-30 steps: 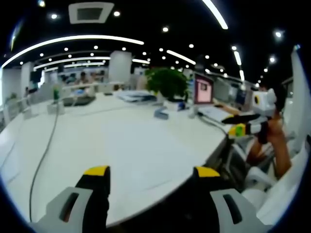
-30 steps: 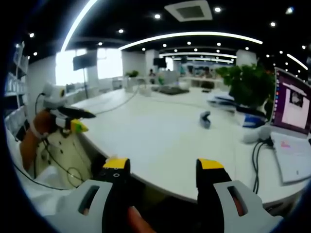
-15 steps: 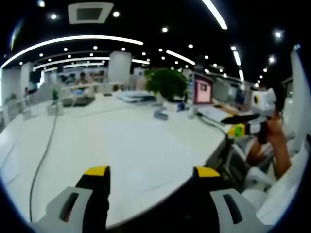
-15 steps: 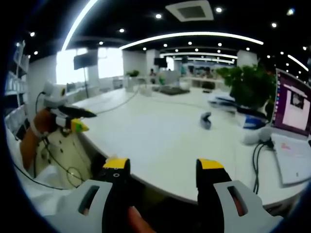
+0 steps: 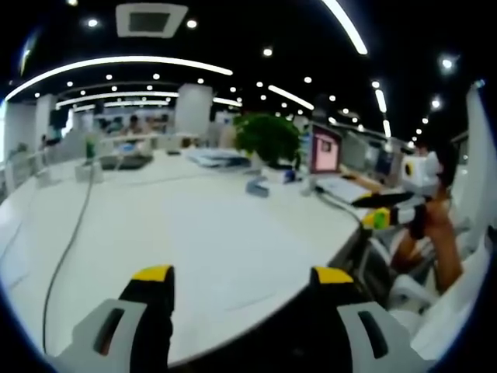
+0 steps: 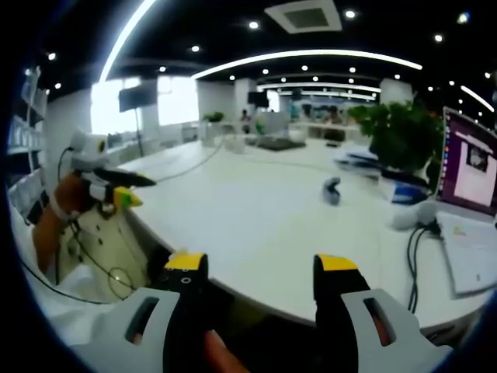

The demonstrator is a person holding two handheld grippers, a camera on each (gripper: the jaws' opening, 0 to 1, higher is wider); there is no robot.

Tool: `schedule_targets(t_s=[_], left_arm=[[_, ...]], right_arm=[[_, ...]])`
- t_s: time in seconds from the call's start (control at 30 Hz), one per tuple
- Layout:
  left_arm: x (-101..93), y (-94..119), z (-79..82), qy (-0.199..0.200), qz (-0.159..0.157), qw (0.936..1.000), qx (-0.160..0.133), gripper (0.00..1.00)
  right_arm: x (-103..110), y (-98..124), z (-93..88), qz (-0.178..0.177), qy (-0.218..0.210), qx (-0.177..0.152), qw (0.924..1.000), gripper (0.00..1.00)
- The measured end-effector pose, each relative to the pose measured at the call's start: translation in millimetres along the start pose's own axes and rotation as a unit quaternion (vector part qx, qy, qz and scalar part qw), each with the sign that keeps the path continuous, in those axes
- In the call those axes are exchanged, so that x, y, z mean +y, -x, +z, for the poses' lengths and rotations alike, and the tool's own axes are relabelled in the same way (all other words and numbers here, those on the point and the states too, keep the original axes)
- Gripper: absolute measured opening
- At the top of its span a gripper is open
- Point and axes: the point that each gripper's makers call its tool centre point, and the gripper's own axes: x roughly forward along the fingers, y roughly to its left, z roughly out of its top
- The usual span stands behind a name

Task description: Pick up the paper insert the paper into the punch align the paper edges press the punch to punch holes

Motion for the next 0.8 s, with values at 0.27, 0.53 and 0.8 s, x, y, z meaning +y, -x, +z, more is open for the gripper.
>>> schedule_targets(t_s=[0.27, 0.53, 0.8], left_arm=[[-0.3, 0, 0.8, 0.002, -0.002, 1.0000, -0.003, 0.70], [2.1, -5, -0.3, 0.004, -0.001, 1.0000, 0.002, 0.70], [-6.4, -15, 7.1, -0.002, -0.005, 1.0000, 0.007, 0.70]], right_arm=[[3, -3, -0.7, 0.003, -0.001, 0.001, 1.0000, 0.56], [5, -13, 3.6, 0.005, 0.005, -0.001, 1.0000, 0.56], [7, -21, 7.2, 0.019, 0.004, -0.007, 0.9998, 0.57]])
